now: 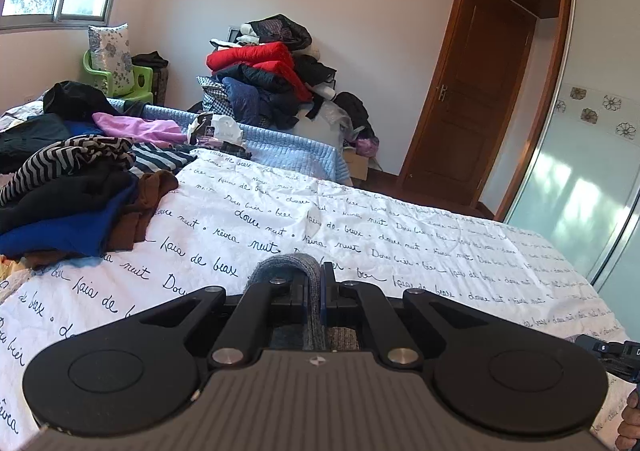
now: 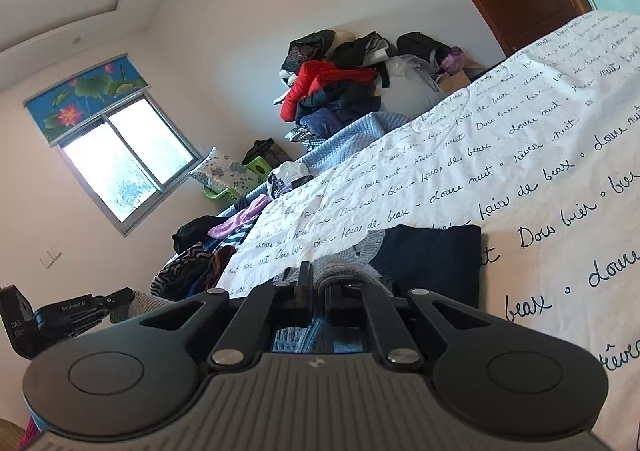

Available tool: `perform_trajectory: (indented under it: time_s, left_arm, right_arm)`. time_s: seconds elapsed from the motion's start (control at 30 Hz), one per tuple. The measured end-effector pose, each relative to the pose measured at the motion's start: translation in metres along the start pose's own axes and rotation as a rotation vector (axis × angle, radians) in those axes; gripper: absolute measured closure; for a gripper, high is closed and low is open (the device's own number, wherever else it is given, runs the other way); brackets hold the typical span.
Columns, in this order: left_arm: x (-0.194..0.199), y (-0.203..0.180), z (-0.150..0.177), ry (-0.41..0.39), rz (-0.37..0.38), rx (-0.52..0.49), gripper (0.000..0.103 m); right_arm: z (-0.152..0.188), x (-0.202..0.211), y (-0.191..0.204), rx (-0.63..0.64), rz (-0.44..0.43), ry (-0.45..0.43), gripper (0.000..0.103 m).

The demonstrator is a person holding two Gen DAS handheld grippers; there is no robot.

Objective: Fold small clothes
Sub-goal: 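Lift the hem with both tools and carry it over toward the collar, then open both tools and release the hem onto the folded sleeves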

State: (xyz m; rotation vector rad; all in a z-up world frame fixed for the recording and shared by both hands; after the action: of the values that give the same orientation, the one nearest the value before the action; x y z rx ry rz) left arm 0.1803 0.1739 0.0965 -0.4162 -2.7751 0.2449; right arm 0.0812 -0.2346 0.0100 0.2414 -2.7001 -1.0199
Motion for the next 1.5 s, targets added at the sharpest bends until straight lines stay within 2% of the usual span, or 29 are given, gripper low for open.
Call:
perform_trajectory:
  time_s: [0.37,0.7,0.8,0.93,1.03,1.13,1.17,1.2,1.23,1.3,1.37,1.43,1.5]
  left_arm:
    - [-0.070,0.005,0.005,0.071,-0.075,-0.020,0.097]
    - [-0.119,0.010,0.009,0.108,-0.150,-0.013,0.097]
    - [-0.139,0.015,0.016,0.150,-0.180,0.013,0.096]
    - [-0.165,0.030,0.029,0.233,-0.215,0.098,0.094]
    - [-0.170,0.036,0.031,0.239,-0.229,0.143,0.091]
    - [-0.168,0.035,0.029,0.228,-0.225,0.148,0.090]
    - [-0.168,0.034,0.028,0.228,-0.228,0.139,0.088]
    - [-0.168,0.034,0.027,0.230,-0.232,0.129,0.087]
    - [-0.169,0.033,0.027,0.236,-0.236,0.122,0.085]
    - [-0.170,0.034,0.027,0.242,-0.255,0.117,0.078]
    - [-0.168,0.037,0.025,0.218,-0.300,0.106,0.055]
    - [-0.165,0.042,0.023,0.192,-0.314,0.110,0.046]
    - [-0.162,0.045,0.022,0.190,-0.323,0.127,0.046]
  right_arm:
    - [-0.008,-0.057,-0.034,-0.081,0.058,0.039,0.097]
    - [-0.013,-0.101,-0.048,-0.092,0.103,0.080,0.097]
    - [-0.011,-0.112,-0.056,-0.129,0.123,0.095,0.097]
    - [-0.005,-0.128,-0.072,-0.204,0.191,0.130,0.096]
    - [-0.004,-0.134,-0.081,-0.263,0.222,0.151,0.094]
    - [-0.008,-0.134,-0.083,-0.271,0.224,0.140,0.078]
    - [-0.010,-0.134,-0.083,-0.268,0.227,0.130,0.061]
    - [-0.012,-0.132,-0.083,-0.261,0.237,0.113,0.040]
    - [-0.015,-0.130,-0.081,-0.247,0.247,0.090,0.030]
    - [-0.018,-0.127,-0.077,-0.219,0.250,0.070,0.026]
    - [-0.018,-0.122,-0.067,-0.184,0.235,0.075,0.026]
    - [-0.015,-0.118,-0.048,-0.097,0.208,0.090,0.026]
    - [-0.007,-0.116,-0.026,0.007,0.174,0.123,0.026]
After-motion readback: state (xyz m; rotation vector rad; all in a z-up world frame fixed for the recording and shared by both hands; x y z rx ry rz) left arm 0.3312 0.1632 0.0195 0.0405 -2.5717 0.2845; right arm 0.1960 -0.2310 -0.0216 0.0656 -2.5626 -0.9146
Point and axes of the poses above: each gripper's, at about its wrist camera, not at the fingertips, and x roughly against the way its jaws point, y to its left, z to its underside, the point moved 4 cm from there along -x, roughly the way its jaws point, and after that the axes turned 9 degrees about -y, right-handed, at the moved point
